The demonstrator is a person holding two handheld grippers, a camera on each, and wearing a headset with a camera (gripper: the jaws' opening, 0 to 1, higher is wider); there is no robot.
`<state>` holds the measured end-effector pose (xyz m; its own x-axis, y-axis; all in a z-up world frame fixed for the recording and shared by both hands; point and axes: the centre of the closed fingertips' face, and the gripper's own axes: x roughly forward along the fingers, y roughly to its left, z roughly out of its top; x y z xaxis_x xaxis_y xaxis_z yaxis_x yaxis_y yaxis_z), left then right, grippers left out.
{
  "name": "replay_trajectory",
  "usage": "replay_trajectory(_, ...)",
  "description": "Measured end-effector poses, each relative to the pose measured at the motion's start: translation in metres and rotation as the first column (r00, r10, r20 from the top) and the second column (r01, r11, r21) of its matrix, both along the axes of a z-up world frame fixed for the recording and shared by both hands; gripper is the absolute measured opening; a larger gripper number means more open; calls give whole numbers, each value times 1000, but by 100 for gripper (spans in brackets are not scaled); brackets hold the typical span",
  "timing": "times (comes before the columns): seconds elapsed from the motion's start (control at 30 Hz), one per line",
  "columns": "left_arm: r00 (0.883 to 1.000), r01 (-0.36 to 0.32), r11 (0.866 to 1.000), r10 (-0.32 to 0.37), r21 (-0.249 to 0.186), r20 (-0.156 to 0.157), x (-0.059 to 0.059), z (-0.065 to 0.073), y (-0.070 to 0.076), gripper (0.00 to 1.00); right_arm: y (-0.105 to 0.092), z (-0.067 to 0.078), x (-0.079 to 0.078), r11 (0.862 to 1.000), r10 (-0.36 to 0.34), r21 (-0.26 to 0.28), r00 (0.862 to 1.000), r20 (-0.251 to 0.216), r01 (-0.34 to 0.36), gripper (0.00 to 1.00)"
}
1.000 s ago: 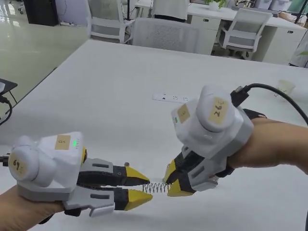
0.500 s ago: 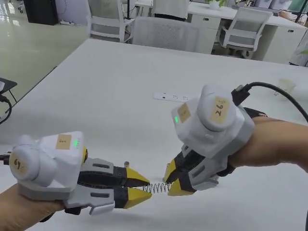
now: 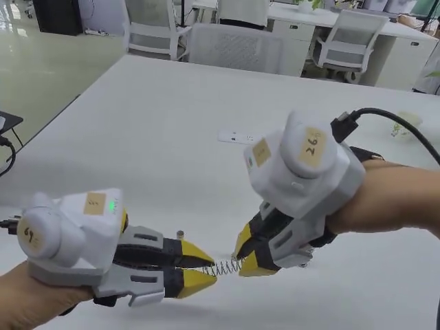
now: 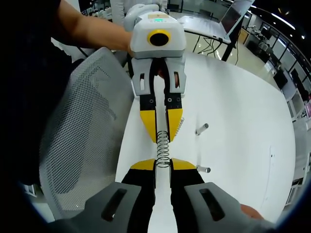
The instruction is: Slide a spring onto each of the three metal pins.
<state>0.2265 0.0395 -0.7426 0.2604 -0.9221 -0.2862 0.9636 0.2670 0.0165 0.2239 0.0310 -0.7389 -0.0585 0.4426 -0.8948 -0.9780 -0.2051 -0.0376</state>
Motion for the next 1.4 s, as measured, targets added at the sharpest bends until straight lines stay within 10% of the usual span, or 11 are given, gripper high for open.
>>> replay_trajectory(1.4,999,21,1000,-21,11,28,-2,1,-4,2,28,25,-11,1000,-6,21,1000,16,6,8)
